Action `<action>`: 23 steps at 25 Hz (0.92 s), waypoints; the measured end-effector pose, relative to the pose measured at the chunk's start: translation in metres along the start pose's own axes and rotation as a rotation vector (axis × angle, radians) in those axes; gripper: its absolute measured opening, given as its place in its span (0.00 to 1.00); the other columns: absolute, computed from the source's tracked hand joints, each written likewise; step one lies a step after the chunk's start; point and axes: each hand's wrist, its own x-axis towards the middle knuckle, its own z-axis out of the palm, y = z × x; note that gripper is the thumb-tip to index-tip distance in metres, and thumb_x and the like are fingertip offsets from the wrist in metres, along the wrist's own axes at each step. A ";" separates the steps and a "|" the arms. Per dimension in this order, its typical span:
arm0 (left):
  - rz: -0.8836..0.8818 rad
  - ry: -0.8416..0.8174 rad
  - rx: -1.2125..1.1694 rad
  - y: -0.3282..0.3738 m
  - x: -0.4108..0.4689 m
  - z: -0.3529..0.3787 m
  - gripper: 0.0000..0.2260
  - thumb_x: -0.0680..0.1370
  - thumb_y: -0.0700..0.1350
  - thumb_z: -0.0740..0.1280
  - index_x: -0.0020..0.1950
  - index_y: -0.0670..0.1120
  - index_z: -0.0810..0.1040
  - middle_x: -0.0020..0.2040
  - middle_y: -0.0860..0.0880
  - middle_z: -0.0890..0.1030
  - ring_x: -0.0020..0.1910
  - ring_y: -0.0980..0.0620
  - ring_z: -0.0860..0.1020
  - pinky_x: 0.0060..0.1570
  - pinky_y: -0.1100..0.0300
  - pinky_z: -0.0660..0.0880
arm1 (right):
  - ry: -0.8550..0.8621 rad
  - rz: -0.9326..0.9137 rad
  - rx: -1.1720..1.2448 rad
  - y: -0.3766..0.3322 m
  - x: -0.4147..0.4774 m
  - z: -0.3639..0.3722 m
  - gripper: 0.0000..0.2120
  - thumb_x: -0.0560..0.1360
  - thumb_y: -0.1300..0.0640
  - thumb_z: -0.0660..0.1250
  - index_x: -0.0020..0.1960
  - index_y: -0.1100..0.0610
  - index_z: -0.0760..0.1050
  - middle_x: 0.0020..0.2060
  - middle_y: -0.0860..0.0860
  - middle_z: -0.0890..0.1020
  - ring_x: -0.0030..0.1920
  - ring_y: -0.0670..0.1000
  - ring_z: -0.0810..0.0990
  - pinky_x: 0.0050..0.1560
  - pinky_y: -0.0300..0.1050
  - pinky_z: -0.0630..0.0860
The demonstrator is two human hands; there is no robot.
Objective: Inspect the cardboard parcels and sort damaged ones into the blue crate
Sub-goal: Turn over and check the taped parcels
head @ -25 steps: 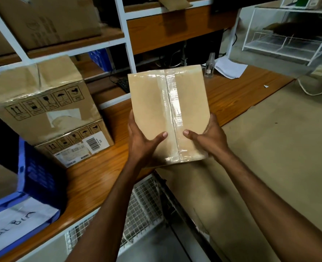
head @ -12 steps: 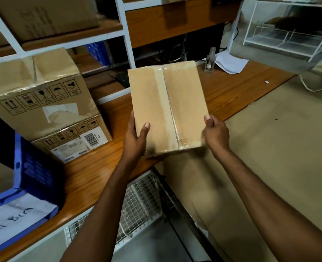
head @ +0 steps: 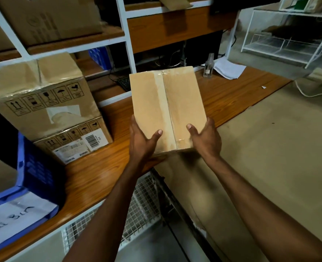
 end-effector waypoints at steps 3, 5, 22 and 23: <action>-0.029 -0.016 0.083 0.002 -0.004 0.003 0.52 0.70 0.65 0.75 0.83 0.48 0.50 0.77 0.44 0.65 0.73 0.44 0.69 0.67 0.38 0.75 | -0.064 0.029 -0.038 -0.002 -0.003 0.003 0.40 0.72 0.38 0.75 0.75 0.55 0.64 0.68 0.54 0.76 0.67 0.58 0.76 0.61 0.56 0.77; -0.030 -0.093 0.196 0.007 -0.004 0.004 0.61 0.68 0.67 0.77 0.84 0.46 0.41 0.84 0.43 0.52 0.80 0.40 0.59 0.75 0.39 0.66 | -0.082 0.017 -0.087 -0.004 -0.003 0.004 0.49 0.66 0.36 0.79 0.77 0.54 0.59 0.69 0.54 0.73 0.69 0.57 0.73 0.63 0.59 0.77; -0.004 -0.322 0.010 -0.026 -0.002 -0.034 0.37 0.85 0.57 0.62 0.85 0.56 0.40 0.85 0.51 0.50 0.80 0.44 0.61 0.74 0.48 0.68 | -0.140 -0.049 0.136 0.026 0.006 -0.023 0.17 0.85 0.53 0.62 0.72 0.50 0.76 0.62 0.51 0.83 0.61 0.54 0.80 0.62 0.54 0.78; -0.009 -0.246 0.004 -0.024 -0.004 -0.033 0.31 0.87 0.55 0.58 0.85 0.57 0.45 0.84 0.51 0.56 0.78 0.45 0.65 0.71 0.49 0.71 | -0.096 -0.066 0.120 0.026 0.007 -0.020 0.16 0.85 0.53 0.61 0.70 0.51 0.77 0.60 0.52 0.83 0.59 0.55 0.80 0.59 0.50 0.77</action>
